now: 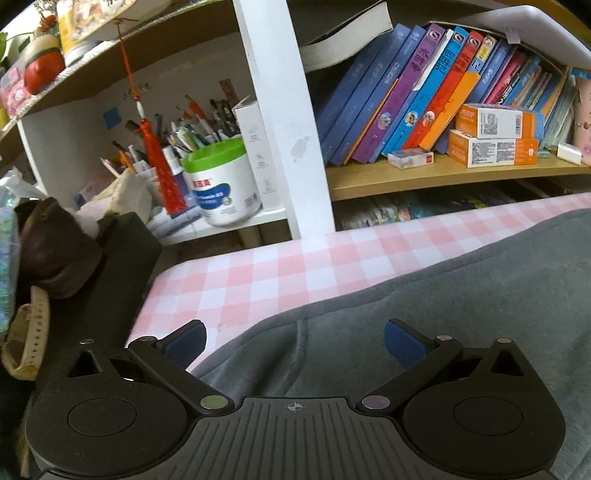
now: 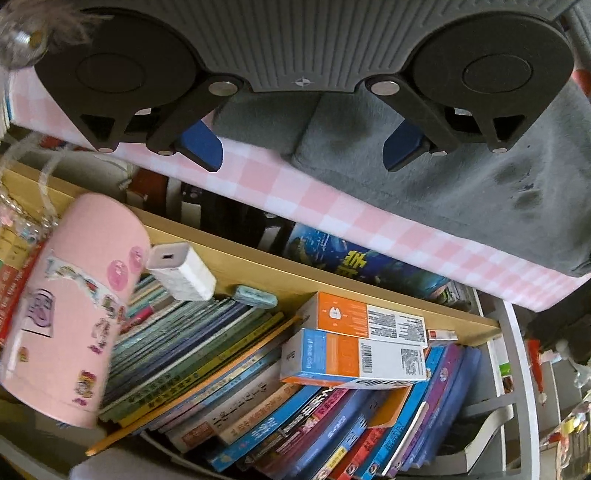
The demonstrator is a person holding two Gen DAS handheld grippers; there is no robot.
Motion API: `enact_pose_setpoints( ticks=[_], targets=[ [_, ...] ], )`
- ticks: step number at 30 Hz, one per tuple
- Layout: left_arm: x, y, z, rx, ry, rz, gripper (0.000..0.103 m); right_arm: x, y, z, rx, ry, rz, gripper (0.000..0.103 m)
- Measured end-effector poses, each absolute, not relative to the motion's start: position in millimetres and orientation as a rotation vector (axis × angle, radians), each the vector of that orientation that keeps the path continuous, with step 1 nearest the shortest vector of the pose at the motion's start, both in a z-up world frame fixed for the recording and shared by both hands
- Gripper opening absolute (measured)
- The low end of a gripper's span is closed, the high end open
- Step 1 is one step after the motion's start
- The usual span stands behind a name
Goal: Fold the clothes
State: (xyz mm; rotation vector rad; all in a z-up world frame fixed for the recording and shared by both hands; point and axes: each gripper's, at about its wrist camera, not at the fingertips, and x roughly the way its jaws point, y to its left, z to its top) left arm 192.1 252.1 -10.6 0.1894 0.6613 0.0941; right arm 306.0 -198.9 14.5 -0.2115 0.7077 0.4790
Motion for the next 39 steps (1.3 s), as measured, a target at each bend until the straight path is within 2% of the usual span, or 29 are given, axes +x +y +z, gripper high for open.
enact_pose_setpoints(
  ticks=[3, 6, 24, 27, 29, 30, 32, 33, 35, 37, 38, 39],
  targets=[
    [201, 256, -15, 0.165, 0.667, 0.082, 0.103, 312, -192, 10, -0.232, 0.711, 0.503, 0.083],
    [211, 259, -18, 0.173, 0.680, 0.090, 0.103, 317, -189, 5, -0.235, 0.730, 0.515, 0.078],
    [251, 286, -35, 0.079, 0.818, -0.052, 0.103, 335, -197, -4, -0.194, 0.796, 0.598, 0.077],
    [252, 289, -35, 0.044, 0.830, -0.069, 0.099, 335, -196, -4, -0.199, 0.799, 0.598, 0.076],
    [250, 289, -34, 0.027, 0.833, -0.086, 0.087, 334, -196, -3, -0.201, 0.800, 0.602, 0.070],
    [249, 289, -33, 0.019, 0.832, -0.099, 0.083, 334, -196, -2, -0.201, 0.799, 0.605, 0.062],
    [246, 286, -31, 0.030, 0.831, -0.121, 0.068, 332, -197, -1, -0.196, 0.800, 0.607, 0.050],
    [244, 284, -31, 0.037, 0.830, -0.124, 0.065, 332, -198, 0, -0.191, 0.803, 0.604, 0.043],
    [240, 281, -30, 0.048, 0.824, -0.129, 0.048, 331, -200, 1, -0.181, 0.811, 0.602, 0.033],
    [235, 279, -28, 0.077, 0.813, -0.113, 0.036, 328, -201, 3, -0.178, 0.814, 0.600, 0.023],
    [233, 277, -28, 0.091, 0.808, -0.105, 0.028, 326, -200, 3, -0.182, 0.812, 0.599, 0.021],
    [230, 276, -27, 0.107, 0.803, -0.090, 0.025, 324, -199, 4, -0.187, 0.810, 0.598, 0.020]
  ],
)
